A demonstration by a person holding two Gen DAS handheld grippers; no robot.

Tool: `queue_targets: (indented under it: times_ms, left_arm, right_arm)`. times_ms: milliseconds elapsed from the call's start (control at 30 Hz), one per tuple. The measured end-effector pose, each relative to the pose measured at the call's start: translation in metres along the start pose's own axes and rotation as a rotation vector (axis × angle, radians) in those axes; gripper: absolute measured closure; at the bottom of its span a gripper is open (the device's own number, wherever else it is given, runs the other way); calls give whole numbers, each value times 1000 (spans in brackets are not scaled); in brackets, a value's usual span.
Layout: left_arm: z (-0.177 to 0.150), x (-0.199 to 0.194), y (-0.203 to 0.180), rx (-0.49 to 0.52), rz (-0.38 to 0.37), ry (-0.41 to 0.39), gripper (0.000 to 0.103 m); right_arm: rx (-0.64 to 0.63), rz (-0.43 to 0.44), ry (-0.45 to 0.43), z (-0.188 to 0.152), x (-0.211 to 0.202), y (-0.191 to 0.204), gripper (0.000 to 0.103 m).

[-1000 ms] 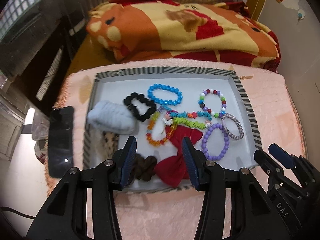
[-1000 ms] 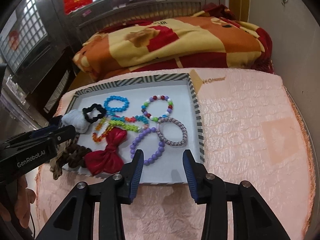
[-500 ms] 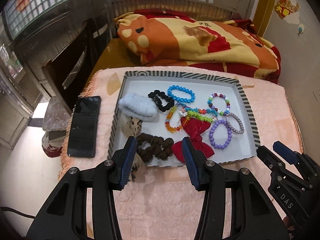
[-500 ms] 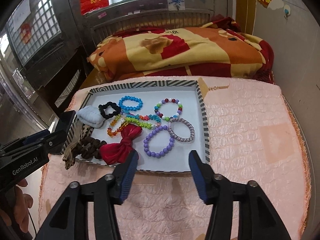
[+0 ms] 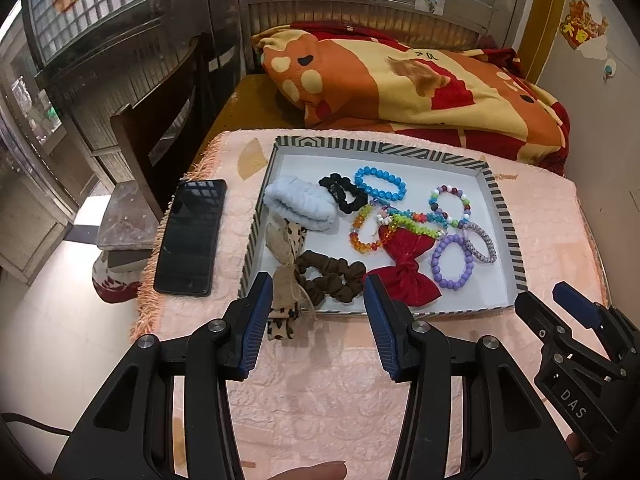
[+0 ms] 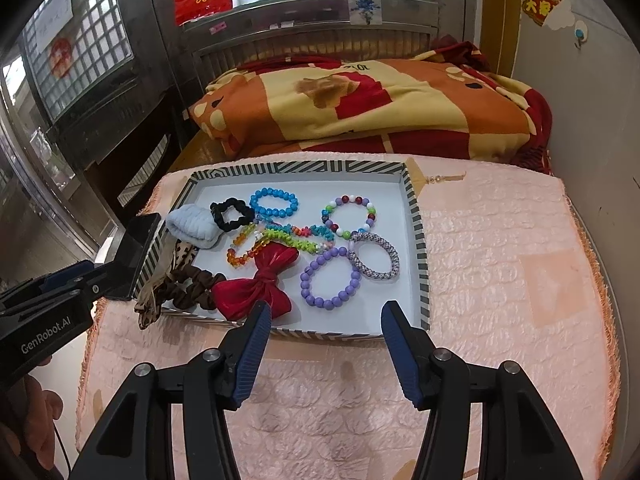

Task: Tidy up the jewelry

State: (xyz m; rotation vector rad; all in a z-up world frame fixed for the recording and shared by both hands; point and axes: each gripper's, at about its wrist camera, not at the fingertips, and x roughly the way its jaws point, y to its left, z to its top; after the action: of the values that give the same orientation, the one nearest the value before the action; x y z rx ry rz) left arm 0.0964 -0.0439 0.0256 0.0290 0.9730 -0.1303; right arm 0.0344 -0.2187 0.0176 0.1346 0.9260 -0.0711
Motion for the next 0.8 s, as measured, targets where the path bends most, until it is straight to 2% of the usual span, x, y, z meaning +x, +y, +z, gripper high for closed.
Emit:
queue_targets:
  times_ms: [200, 800]
  left_arm:
    - [0, -1, 3, -2, 6, -3, 56]
    - [-2, 5, 6, -1, 24, 1, 56]
  right_arm:
    - [0, -1, 1, -1, 0, 1, 44]
    - [-1, 4, 25, -2, 6, 1, 44]
